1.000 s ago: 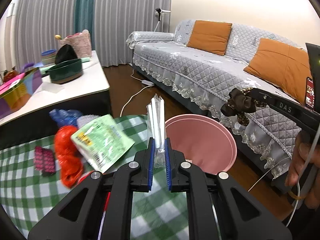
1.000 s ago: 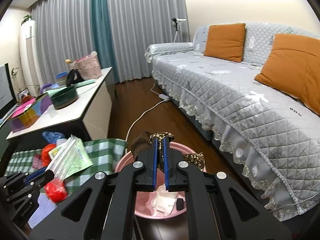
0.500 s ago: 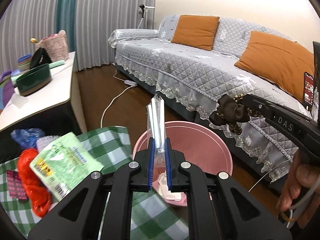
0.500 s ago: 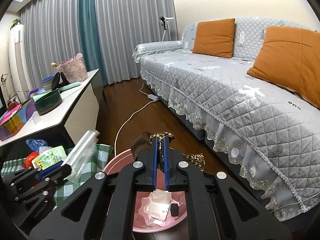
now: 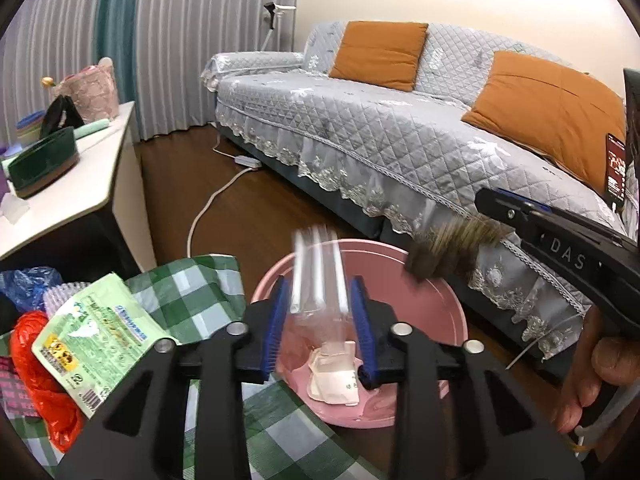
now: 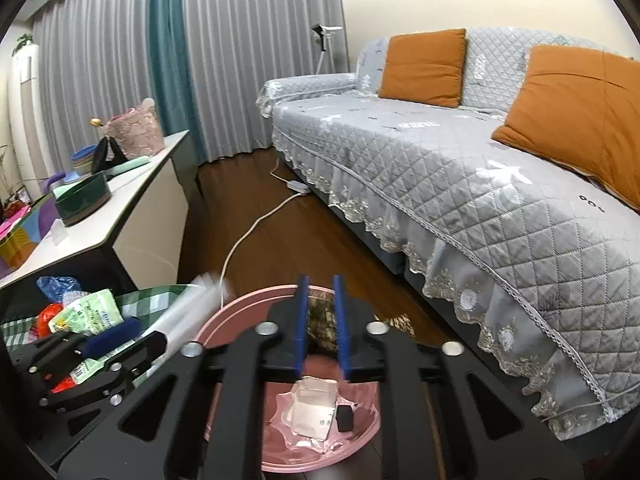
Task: Collect trash
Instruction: 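Open both grippers to drop the tubes and cloth into the pink bin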
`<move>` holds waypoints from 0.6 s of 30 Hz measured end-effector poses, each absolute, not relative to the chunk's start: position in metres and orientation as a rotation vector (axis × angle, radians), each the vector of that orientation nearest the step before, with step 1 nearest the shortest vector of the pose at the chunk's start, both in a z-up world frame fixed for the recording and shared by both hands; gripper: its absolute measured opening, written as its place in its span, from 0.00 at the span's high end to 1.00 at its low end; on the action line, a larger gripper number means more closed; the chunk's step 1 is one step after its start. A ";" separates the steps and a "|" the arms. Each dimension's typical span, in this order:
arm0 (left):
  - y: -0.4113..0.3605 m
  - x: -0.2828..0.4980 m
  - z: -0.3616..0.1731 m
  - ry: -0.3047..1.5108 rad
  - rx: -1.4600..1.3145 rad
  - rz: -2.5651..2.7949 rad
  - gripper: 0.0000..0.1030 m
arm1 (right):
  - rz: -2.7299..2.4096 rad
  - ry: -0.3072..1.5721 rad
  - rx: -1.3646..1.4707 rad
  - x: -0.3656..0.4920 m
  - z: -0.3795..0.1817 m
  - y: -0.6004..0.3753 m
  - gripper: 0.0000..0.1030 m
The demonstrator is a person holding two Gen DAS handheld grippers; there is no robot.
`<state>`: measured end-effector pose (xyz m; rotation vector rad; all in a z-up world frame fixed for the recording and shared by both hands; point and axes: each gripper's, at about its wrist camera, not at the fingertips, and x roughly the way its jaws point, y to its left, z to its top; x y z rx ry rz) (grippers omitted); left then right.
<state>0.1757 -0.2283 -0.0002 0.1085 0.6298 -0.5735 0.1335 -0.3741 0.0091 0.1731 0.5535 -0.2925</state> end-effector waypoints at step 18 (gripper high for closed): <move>-0.164 0.134 0.026 0.618 0.050 -0.459 0.68 | -0.272 0.497 0.209 0.112 0.039 -0.356 0.49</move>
